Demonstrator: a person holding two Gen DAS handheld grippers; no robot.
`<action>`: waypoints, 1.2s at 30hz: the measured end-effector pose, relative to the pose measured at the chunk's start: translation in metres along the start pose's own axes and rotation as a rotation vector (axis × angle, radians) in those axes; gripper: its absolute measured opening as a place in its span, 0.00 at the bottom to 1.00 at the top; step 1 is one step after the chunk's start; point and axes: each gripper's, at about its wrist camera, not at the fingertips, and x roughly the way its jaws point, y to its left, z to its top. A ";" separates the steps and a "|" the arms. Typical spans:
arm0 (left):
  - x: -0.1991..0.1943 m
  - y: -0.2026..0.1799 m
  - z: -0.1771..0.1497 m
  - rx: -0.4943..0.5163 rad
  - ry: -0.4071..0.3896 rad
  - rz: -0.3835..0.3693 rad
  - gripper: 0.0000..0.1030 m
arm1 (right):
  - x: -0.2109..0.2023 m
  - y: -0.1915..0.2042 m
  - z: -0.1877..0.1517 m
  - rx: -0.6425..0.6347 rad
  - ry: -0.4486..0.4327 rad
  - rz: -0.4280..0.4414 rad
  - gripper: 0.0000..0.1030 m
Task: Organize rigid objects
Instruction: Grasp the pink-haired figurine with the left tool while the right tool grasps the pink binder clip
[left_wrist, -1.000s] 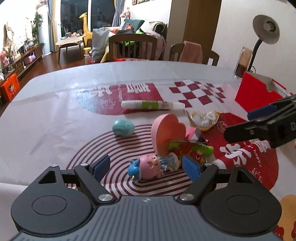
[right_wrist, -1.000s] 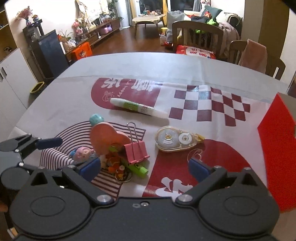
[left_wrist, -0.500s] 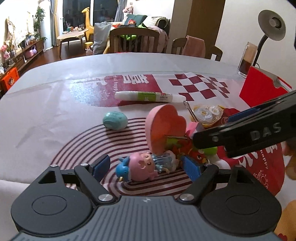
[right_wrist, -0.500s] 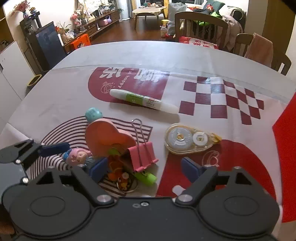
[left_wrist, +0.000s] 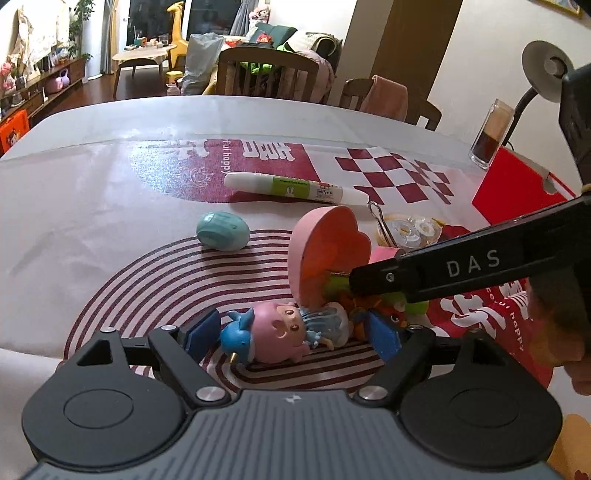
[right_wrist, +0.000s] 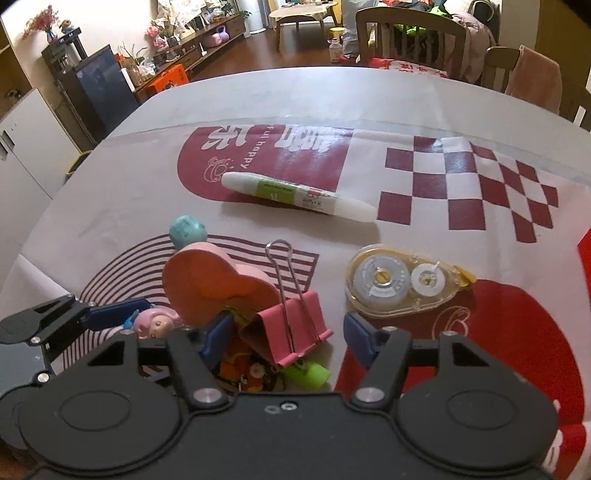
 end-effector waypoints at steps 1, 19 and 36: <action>0.000 0.001 0.000 -0.006 -0.001 -0.005 0.81 | 0.002 0.000 0.000 0.002 0.005 0.007 0.63; -0.005 0.002 0.000 -0.014 -0.007 -0.001 0.68 | -0.014 -0.005 -0.004 0.033 -0.020 0.029 0.39; -0.040 0.010 0.002 -0.084 -0.009 0.014 0.68 | -0.089 -0.016 -0.022 0.143 -0.133 0.028 0.36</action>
